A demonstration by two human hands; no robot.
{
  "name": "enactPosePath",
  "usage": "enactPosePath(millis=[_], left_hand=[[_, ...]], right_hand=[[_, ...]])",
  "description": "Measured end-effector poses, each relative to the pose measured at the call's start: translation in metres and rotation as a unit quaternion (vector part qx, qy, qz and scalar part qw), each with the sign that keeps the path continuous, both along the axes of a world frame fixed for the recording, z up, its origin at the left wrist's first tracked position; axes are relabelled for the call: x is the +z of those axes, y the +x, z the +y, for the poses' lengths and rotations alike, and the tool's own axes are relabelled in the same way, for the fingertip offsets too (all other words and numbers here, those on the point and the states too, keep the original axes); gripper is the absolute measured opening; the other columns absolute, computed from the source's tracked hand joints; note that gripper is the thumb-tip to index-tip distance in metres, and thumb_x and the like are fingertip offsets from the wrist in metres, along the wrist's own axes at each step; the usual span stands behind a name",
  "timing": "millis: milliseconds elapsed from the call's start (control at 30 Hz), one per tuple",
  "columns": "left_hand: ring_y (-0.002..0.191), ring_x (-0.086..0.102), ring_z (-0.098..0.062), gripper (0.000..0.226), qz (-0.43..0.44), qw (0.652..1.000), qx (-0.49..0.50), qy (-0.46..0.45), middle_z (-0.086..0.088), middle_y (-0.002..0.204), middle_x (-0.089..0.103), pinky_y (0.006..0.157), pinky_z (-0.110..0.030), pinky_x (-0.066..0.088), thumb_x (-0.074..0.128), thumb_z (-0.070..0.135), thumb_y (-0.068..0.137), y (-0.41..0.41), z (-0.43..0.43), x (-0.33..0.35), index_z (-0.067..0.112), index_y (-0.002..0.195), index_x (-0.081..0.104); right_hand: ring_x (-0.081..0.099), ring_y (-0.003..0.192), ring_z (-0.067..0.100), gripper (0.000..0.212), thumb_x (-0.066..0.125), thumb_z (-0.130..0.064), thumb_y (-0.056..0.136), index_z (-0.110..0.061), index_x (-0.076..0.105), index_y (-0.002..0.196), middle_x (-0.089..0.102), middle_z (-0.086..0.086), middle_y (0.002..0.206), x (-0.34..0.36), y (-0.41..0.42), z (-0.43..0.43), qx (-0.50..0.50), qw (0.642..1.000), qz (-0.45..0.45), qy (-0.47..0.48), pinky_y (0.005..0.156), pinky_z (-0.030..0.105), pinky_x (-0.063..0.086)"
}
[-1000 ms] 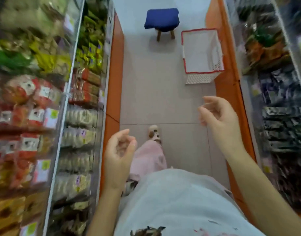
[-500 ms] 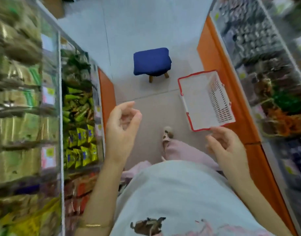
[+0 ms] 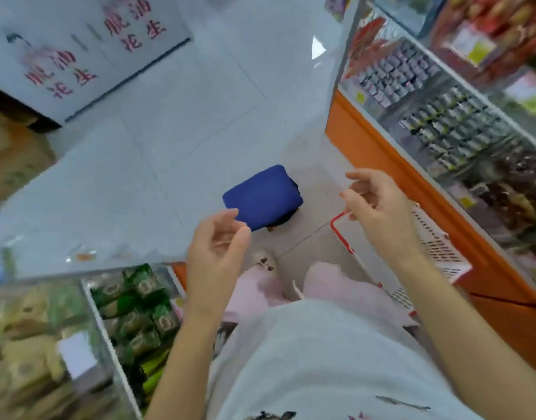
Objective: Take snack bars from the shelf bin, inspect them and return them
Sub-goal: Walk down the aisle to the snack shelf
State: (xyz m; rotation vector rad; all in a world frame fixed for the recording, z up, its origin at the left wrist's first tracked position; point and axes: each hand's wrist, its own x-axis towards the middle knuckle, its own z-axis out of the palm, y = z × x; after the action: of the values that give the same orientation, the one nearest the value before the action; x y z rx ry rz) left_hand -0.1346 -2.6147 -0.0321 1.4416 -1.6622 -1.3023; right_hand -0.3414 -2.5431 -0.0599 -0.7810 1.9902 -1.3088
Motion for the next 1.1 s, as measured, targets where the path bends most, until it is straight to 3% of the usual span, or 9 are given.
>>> enactPosePath(millis=[200,367,433,533,700,900,1000,1100], left_hand=[[0.082,0.061,0.000,0.023,-0.026,0.977,-0.211,0.032,0.020,0.086,0.065,0.070,-0.010,0.046,0.063,0.020,0.081,-0.091,-0.134,0.010,0.039,0.094,0.061],[0.082,0.063,-0.004,0.029,-0.029,0.950,-0.309,0.029,0.013,0.088,0.067,0.072,-0.011,0.047,0.062,0.011,0.084,-0.186,-0.203,-0.001,0.037,0.097,0.061],[0.080,0.064,-0.006,0.029,-0.027,0.947,-0.320,0.031,0.010,0.087,0.067,0.070,-0.012,0.048,0.062,0.009,0.084,-0.219,-0.223,-0.005,0.034,0.097,0.061],[0.076,0.063,-0.002,0.027,-0.016,0.937,-0.347,0.025,0.013,0.086,0.068,0.067,-0.008,0.045,0.064,0.008,0.083,-0.265,-0.251,-0.017,0.032,0.096,0.062],[0.075,0.061,0.003,0.028,-0.025,0.900,-0.435,0.007,0.025,0.083,0.065,0.065,-0.005,0.043,0.064,0.010,0.084,-0.325,-0.294,-0.052,0.036,0.096,0.060],[0.074,0.058,0.004,0.024,-0.044,0.838,-0.540,-0.067,0.012,0.091,0.062,0.063,-0.005,0.043,0.066,0.015,0.084,-0.420,-0.360,-0.164,0.031,0.100,0.060],[0.086,0.058,-0.002,0.028,-0.044,0.792,-0.590,-0.148,0.006,0.101,0.056,0.074,-0.020,0.051,0.067,0.019,0.084,-0.473,-0.386,-0.244,0.019,0.111,0.062],[0.108,0.051,-0.024,0.033,-0.018,0.751,-0.608,-0.256,0.005,0.111,0.050,0.091,-0.044,0.047,0.068,0.020,0.083,-0.515,-0.404,-0.317,0.016,0.115,0.061]], right_hand=[[0.063,0.079,0.021,0.029,0.060,-0.012,0.087,-0.040,0.057,0.094,0.061,-0.013,0.086,-0.019,-0.003,-0.004,-0.217,0.973,-0.062,0.054,0.072,0.035,0.052],[0.060,0.081,0.036,0.032,0.061,-0.001,0.086,-0.033,0.057,0.093,0.059,-0.004,0.084,-0.036,-0.031,-0.030,-0.362,0.925,-0.092,0.075,0.078,0.051,0.052],[0.061,0.084,0.034,0.025,0.060,-0.005,0.087,-0.028,0.057,0.097,0.060,-0.004,0.086,-0.039,-0.059,-0.052,-0.369,0.921,-0.095,0.085,0.077,0.048,0.052],[0.062,0.084,0.023,0.021,0.057,-0.016,0.090,-0.034,0.056,0.101,0.061,-0.008,0.093,-0.041,-0.114,-0.096,-0.347,0.933,-0.069,0.066,0.075,0.036,0.053],[0.061,0.084,0.018,0.023,0.054,-0.014,0.091,-0.017,0.057,0.113,0.060,-0.007,0.092,-0.069,-0.191,-0.172,-0.326,0.943,-0.021,0.070,0.073,0.033,0.051],[0.061,0.084,0.013,0.029,0.054,-0.025,0.091,-0.012,0.057,0.116,0.060,-0.004,0.095,-0.168,-0.256,-0.243,-0.322,0.941,0.028,0.096,0.072,0.027,0.050],[0.058,0.086,0.006,0.027,0.055,-0.023,0.091,-0.013,0.059,0.116,0.063,-0.003,0.101,-0.241,-0.290,-0.272,-0.334,0.934,0.090,0.095,0.076,0.023,0.049],[0.060,0.086,0.008,0.024,0.055,-0.022,0.092,-0.015,0.061,0.114,0.064,-0.005,0.098,-0.305,-0.321,-0.289,-0.351,0.916,0.177,0.076,0.075,0.029,0.051]])
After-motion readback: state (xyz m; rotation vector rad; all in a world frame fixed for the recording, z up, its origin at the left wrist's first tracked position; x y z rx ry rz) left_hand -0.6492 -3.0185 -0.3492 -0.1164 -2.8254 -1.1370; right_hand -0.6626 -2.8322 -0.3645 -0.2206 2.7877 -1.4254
